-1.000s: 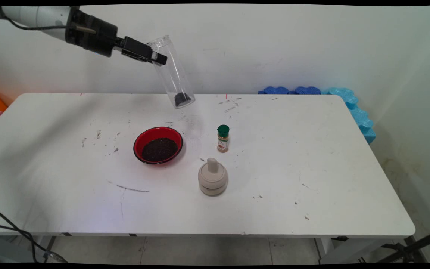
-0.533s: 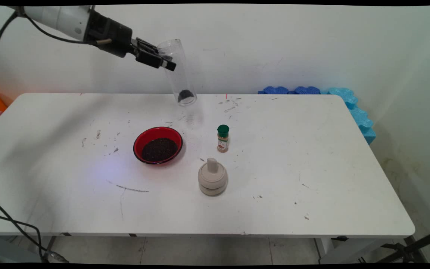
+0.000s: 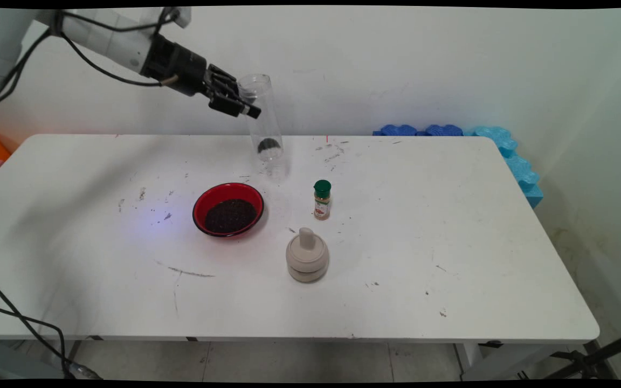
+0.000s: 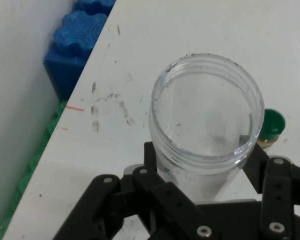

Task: Place the picked object on the table

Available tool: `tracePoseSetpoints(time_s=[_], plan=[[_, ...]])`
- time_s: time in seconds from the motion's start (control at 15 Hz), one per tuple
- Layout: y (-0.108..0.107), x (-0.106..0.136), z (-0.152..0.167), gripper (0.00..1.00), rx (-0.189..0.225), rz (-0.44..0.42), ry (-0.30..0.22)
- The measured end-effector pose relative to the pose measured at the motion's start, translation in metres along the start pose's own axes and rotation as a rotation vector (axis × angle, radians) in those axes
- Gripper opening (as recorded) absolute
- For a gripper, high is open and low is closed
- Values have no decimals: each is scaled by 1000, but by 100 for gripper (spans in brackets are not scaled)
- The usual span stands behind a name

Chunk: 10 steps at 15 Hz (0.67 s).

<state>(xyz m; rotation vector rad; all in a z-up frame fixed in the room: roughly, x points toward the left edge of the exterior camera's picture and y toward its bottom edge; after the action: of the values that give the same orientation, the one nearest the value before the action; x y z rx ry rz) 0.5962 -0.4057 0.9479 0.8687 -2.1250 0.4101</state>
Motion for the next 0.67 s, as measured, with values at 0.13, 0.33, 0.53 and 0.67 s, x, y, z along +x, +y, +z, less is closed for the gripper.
tracePoseSetpoints(time_s=[0.13,0.33,0.53,0.67], plan=[[-1,-4,9,0,7,23,-15],[-2,-8,17,0,17,37,-29],[-2,-14,27,0,24,33,-39],[-2,-18,31,0,27,28,-45]])
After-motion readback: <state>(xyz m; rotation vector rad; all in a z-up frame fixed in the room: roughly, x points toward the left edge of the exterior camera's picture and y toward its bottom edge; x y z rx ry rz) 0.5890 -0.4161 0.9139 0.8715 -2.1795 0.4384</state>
